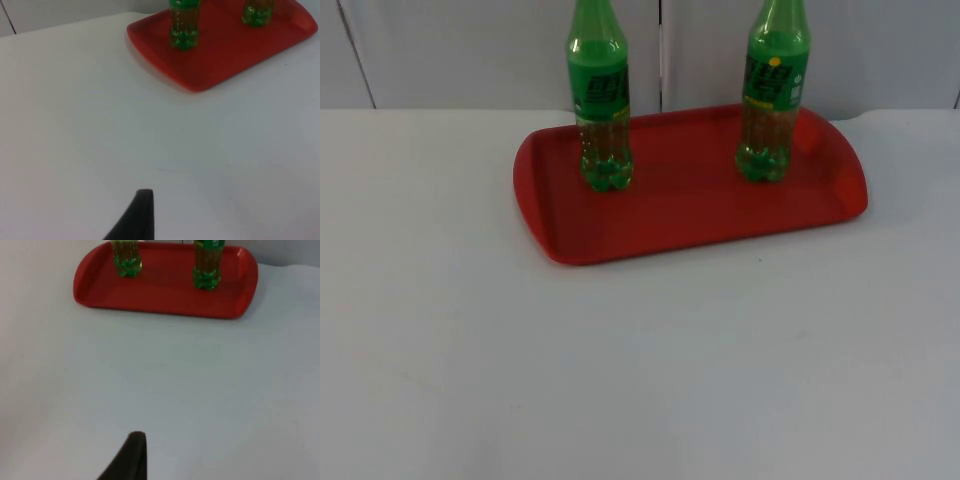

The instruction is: Place the bottle upright on the tray.

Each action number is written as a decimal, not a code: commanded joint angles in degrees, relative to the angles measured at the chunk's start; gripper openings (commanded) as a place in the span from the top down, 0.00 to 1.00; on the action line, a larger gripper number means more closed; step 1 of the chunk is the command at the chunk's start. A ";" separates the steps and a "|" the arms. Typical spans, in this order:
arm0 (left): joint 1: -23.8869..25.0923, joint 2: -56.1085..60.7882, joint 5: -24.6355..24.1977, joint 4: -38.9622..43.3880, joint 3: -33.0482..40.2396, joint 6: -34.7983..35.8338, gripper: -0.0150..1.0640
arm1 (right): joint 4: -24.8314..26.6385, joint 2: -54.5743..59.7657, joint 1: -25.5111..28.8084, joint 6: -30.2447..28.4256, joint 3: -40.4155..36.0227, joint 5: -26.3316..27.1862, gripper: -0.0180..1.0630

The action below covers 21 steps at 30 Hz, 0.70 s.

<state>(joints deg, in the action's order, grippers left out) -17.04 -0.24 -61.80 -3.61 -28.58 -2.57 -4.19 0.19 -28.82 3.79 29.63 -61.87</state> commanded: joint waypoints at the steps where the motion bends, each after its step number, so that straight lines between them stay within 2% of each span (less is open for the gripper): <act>1: -0.21 0.24 0.20 0.03 0.28 0.51 0.01 | -0.32 -0.19 0.08 -0.49 -0.03 0.05 0.01; 21: -0.21 0.24 0.20 -0.18 0.28 0.51 0.01 | -0.10 -0.19 0.08 -1.71 -0.03 0.05 0.01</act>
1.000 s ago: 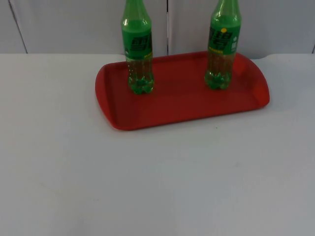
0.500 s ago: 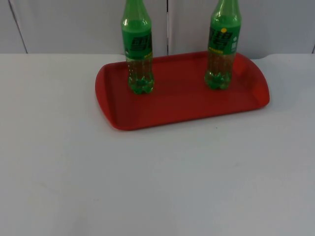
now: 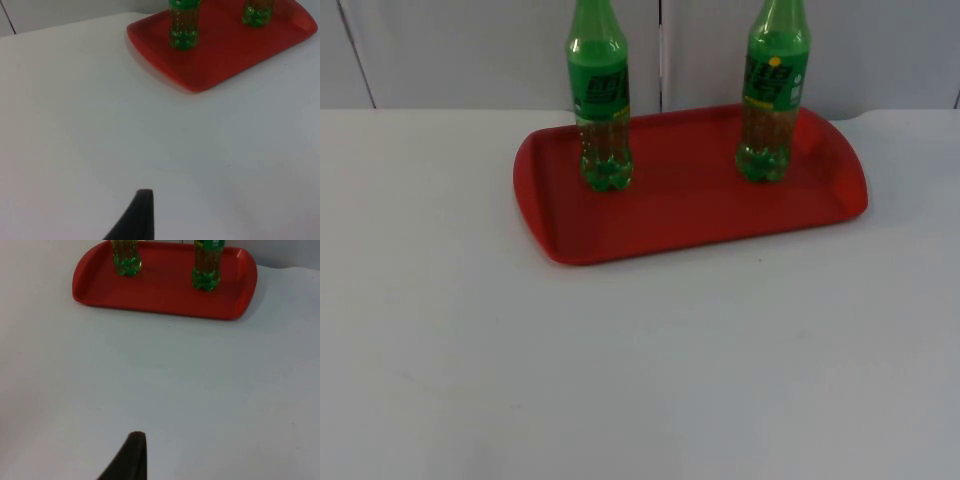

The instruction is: Place the bottle upright on the tray.

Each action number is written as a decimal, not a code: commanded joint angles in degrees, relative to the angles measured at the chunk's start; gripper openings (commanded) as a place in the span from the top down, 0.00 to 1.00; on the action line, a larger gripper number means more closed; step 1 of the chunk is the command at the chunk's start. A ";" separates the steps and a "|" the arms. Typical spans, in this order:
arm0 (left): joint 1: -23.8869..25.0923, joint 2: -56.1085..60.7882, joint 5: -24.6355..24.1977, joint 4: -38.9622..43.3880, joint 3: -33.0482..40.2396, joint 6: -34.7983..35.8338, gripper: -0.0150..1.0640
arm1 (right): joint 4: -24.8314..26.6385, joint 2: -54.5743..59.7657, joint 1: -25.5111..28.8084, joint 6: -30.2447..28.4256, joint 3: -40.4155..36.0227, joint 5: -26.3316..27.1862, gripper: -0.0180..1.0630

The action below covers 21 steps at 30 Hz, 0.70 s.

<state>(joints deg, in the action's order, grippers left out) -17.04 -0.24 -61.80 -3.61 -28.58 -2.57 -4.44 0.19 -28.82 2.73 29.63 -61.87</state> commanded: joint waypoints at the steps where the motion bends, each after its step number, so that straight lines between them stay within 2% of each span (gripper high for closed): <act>1: -0.21 0.24 0.20 -0.18 0.28 0.51 0.01 | 0.14 -0.19 0.08 -0.66 -0.03 0.05 0.01; 16: -0.21 0.24 0.20 0.23 0.28 0.51 0.01 | 0.09 -0.19 1.22 -0.64 -0.03 0.17 0.01; 21: -0.21 0.24 0.20 0.23 0.28 0.51 0.01 | 0.17 -0.19 6.62 -0.64 -0.03 0.17 0.01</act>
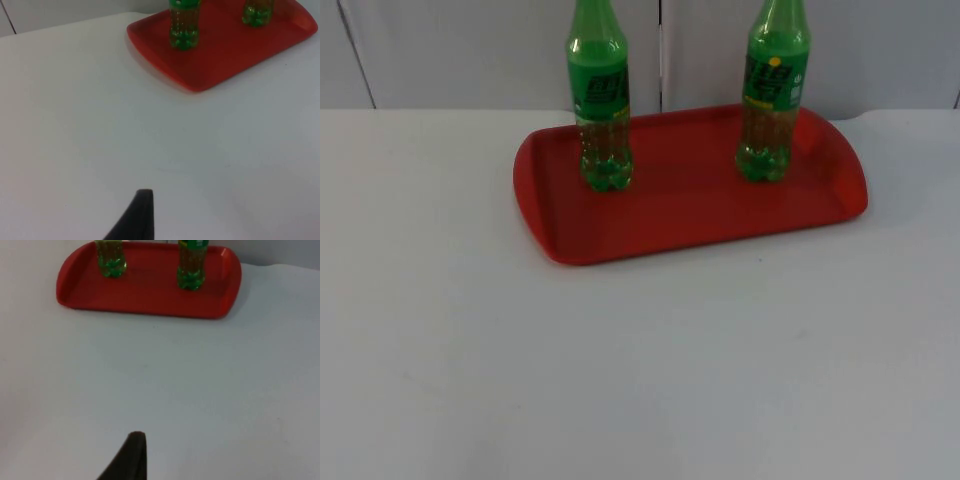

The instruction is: Place the bottle upright on the tray.

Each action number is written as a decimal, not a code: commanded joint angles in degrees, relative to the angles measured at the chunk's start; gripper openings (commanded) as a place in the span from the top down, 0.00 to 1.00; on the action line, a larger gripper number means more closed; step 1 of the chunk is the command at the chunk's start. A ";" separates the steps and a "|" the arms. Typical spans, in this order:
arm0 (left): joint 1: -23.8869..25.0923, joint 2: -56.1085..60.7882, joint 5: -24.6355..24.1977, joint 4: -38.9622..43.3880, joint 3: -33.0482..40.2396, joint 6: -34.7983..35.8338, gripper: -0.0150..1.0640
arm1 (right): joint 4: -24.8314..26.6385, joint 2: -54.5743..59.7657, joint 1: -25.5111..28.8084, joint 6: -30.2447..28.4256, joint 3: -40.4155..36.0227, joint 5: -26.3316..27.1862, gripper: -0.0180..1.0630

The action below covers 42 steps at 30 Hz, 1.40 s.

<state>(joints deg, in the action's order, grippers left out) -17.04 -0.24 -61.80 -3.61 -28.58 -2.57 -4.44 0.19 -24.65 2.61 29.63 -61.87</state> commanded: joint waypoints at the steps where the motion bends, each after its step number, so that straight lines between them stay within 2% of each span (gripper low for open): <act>1: -0.21 0.24 0.20 0.23 0.28 0.51 0.01 | 0.17 -0.19 2.46 -0.52 -0.03 0.17 0.01; 6: -0.21 0.24 0.20 0.23 0.28 0.51 0.01 | 0.17 -0.19 8.93 -0.52 -0.03 0.17 0.01; 20: -0.21 0.24 0.20 0.23 0.28 0.51 0.01 | 0.21 -0.19 17.45 -0.41 -0.03 0.17 0.01; 31: -0.21 0.24 0.20 0.23 0.28 0.51 0.01 | 0.51 -0.19 20.88 -0.41 -0.03 0.17 0.01; 42: -0.21 0.24 0.20 -0.26 0.28 0.51 0.01 | 0.61 -0.19 20.92 -0.51 -0.03 0.17 0.01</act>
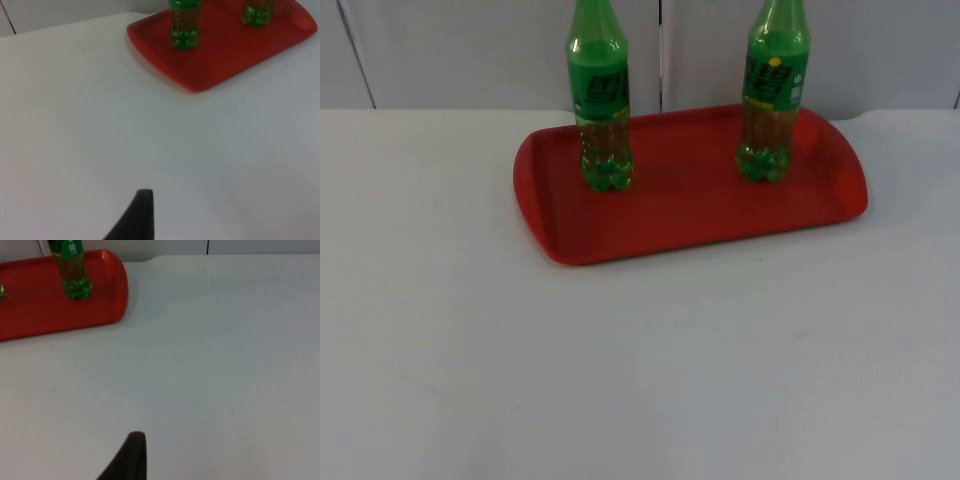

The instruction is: Place the bottle upright on the tray.

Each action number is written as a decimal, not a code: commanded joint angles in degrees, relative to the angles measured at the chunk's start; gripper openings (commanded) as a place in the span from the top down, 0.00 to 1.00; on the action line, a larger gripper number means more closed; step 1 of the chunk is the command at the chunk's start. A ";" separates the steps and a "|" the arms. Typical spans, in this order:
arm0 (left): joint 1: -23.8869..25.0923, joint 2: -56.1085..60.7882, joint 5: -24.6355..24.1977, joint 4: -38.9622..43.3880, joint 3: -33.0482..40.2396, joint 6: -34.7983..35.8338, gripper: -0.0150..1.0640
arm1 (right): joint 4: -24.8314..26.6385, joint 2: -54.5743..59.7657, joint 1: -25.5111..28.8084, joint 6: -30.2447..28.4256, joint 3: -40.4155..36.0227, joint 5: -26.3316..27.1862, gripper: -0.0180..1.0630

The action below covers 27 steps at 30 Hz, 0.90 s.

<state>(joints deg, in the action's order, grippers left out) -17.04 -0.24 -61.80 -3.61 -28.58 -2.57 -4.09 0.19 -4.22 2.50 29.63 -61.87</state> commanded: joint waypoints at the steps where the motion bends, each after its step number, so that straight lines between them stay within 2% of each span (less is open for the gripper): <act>1: -0.21 0.24 0.20 -0.26 0.28 0.51 0.01 | 0.27 -0.19 0.48 -0.40 -0.03 0.17 0.01; 27: 0.45 0.24 0.20 -0.26 0.28 0.51 0.01 | 0.27 -0.19 0.48 -0.14 -0.03 0.17 0.01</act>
<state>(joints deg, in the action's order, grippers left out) -16.92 -0.24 -61.80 -3.61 -28.58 -2.57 -4.09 0.19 -4.22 2.50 29.63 -61.87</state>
